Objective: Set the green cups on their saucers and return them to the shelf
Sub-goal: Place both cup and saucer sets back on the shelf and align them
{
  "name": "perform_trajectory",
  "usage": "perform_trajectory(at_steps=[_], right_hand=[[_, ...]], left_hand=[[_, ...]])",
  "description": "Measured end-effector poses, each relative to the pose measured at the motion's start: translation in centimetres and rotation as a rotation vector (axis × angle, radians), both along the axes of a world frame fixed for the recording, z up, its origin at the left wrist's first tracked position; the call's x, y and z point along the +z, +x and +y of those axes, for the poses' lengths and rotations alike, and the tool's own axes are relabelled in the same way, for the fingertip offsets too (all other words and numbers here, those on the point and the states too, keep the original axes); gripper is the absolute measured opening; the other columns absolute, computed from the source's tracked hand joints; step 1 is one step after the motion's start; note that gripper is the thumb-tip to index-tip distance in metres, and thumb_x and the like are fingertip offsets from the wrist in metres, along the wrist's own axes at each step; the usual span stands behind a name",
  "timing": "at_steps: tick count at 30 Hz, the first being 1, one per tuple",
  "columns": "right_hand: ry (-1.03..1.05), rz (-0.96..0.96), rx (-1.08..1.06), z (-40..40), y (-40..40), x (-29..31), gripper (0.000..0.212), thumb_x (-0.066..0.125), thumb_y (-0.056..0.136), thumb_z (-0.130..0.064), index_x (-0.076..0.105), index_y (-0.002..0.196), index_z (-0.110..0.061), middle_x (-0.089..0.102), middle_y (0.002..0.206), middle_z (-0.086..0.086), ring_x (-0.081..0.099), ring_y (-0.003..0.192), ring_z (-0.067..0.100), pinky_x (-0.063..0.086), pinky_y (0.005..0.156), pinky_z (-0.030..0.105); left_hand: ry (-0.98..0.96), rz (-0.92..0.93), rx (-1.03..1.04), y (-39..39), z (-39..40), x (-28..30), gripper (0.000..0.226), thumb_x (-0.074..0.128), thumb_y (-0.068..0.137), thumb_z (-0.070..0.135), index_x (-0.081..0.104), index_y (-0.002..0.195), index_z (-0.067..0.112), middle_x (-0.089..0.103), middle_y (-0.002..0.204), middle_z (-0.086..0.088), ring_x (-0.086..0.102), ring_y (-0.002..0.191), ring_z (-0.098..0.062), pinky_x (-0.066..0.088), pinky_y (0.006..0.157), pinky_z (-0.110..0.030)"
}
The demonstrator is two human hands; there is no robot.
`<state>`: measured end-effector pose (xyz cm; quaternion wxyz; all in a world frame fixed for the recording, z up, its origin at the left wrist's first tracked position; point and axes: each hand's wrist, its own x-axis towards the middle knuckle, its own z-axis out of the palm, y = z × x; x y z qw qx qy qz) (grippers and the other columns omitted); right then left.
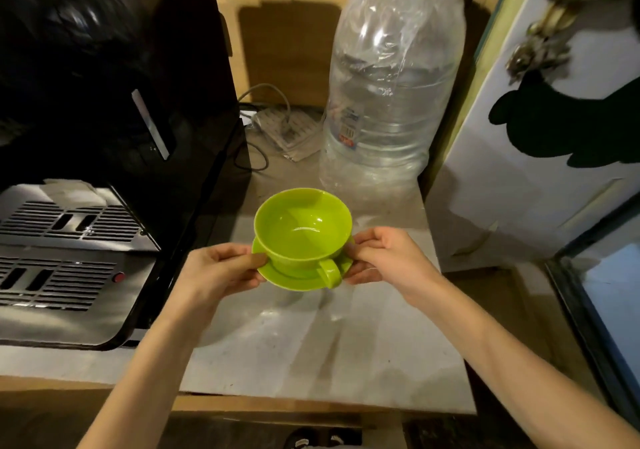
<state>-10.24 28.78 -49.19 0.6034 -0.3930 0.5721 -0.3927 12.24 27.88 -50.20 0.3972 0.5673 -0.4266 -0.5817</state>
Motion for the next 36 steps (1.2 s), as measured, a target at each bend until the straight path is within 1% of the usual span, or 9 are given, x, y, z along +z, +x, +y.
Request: perform_trajectory(at_steps=[4, 10, 13, 17, 21, 25, 28, 33, 36], right_hand=[[-0.112, -0.115, -0.028, -0.9, -1.3, 5.0, 0.006, 0.053, 0.089, 0.002, 0.053, 0.094, 0.003, 0.069, 0.056, 0.009, 0.067, 0.043, 0.015, 0.058, 0.047, 0.024], [-0.279, -0.148, -0.088, -2.8, -3.2, 13.2, 0.003, 0.052, 0.089, -0.001, 0.054, 0.087, 0.001, 0.071, 0.054, 0.008, 0.07, 0.049, 0.017, 0.059, 0.05, 0.023], [-0.357, -0.149, -0.128, -3.9, -4.5, 17.6, 0.006, 0.051, 0.09, -0.001, 0.055, 0.086, 0.001, 0.071, 0.053, 0.008, 0.07, 0.048, 0.017, 0.057, 0.048, 0.02], [-0.503, -0.18, -0.166, -4.7, -6.3, 24.4, 0.01, 0.051, 0.089, -0.001, 0.058, 0.084, 0.005, 0.07, 0.051, 0.011, 0.069, 0.045, 0.016, 0.054, 0.042, 0.018], [-0.53, -0.197, -0.188, -5.2, -7.1, 28.0, 0.016, 0.051, 0.088, -0.002, 0.062, 0.08, 0.005, 0.069, 0.05, 0.012, 0.068, 0.044, 0.014, 0.051, 0.039, 0.015], [-0.635, -0.228, -0.257, -7.0, -8.5, 32.8, 0.022, 0.049, 0.088, 0.002, 0.059, 0.07, 0.006, 0.066, 0.044, 0.012, 0.065, 0.038, 0.013, 0.05, 0.037, 0.014], [-0.699, -0.218, -0.292, -8.4, -9.5, 36.4, 0.019, 0.049, 0.087, 0.005, 0.057, 0.069, 0.005, 0.064, 0.041, 0.012, 0.064, 0.036, 0.014, 0.049, 0.035, 0.014], [-0.787, -0.203, -0.325, -10.2, -11.2, 42.0, 0.012, 0.052, 0.086, 0.005, 0.057, 0.075, 0.004, 0.065, 0.042, 0.013, 0.064, 0.037, 0.013, 0.049, 0.036, 0.014], [-0.839, -0.21, -0.337, -11.0, -11.9, 45.3, 0.009, 0.052, 0.088, 0.003, 0.057, 0.081, 0.004, 0.065, 0.042, 0.014, 0.065, 0.037, 0.014, 0.048, 0.035, 0.015]], left_hand=[[-0.115, 0.066, -0.012, -1.7, -2.1, 4.9, 0.005, 0.063, 0.076, 0.004, 0.067, 0.079, 0.006, 0.067, 0.048, -0.002, 0.061, 0.043, -0.005, 0.053, 0.047, -0.014], [-0.308, 0.141, -0.029, -4.7, -4.6, 12.6, 0.007, 0.059, 0.082, 0.009, 0.065, 0.079, 0.006, 0.065, 0.046, -0.003, 0.059, 0.039, -0.008, 0.05, 0.043, -0.014], [-0.386, 0.184, -0.07, -6.4, -6.1, 16.6, 0.011, 0.056, 0.085, 0.013, 0.062, 0.08, 0.004, 0.064, 0.044, -0.004, 0.061, 0.039, -0.009, 0.048, 0.04, -0.014], [-0.473, 0.313, -0.116, -8.8, -7.5, 23.4, 0.008, 0.055, 0.084, 0.008, 0.059, 0.085, 0.001, 0.064, 0.045, -0.006, 0.062, 0.039, -0.01, 0.048, 0.039, -0.014], [-0.447, 0.417, -0.126, -9.9, -8.6, 27.1, 0.011, 0.054, 0.084, 0.004, 0.058, 0.076, -0.002, 0.063, 0.041, -0.007, 0.061, 0.036, -0.008, 0.048, 0.037, -0.013], [-0.484, 0.49, -0.155, -11.9, -10.9, 32.4, 0.017, 0.054, 0.084, 0.003, 0.058, 0.068, -0.001, 0.064, 0.042, -0.008, 0.062, 0.037, -0.009, 0.048, 0.037, -0.013], [-0.521, 0.507, -0.193, -13.0, -12.8, 36.1, 0.018, 0.052, 0.085, 0.0, 0.058, 0.068, -0.003, 0.064, 0.042, -0.01, 0.062, 0.036, -0.011, 0.049, 0.037, -0.015], [-0.567, 0.464, -0.289, -14.3, -15.0, 42.7, 0.019, 0.05, 0.087, 0.003, 0.056, 0.072, -0.007, 0.064, 0.042, -0.014, 0.062, 0.034, -0.013, 0.048, 0.034, -0.017], [-0.642, 0.408, -0.316, -14.8, -16.9, 46.5, 0.022, 0.056, 0.083, 0.009, 0.063, 0.064, 0.0, 0.065, 0.044, -0.006, 0.061, 0.038, -0.011, 0.049, 0.044, -0.013]])
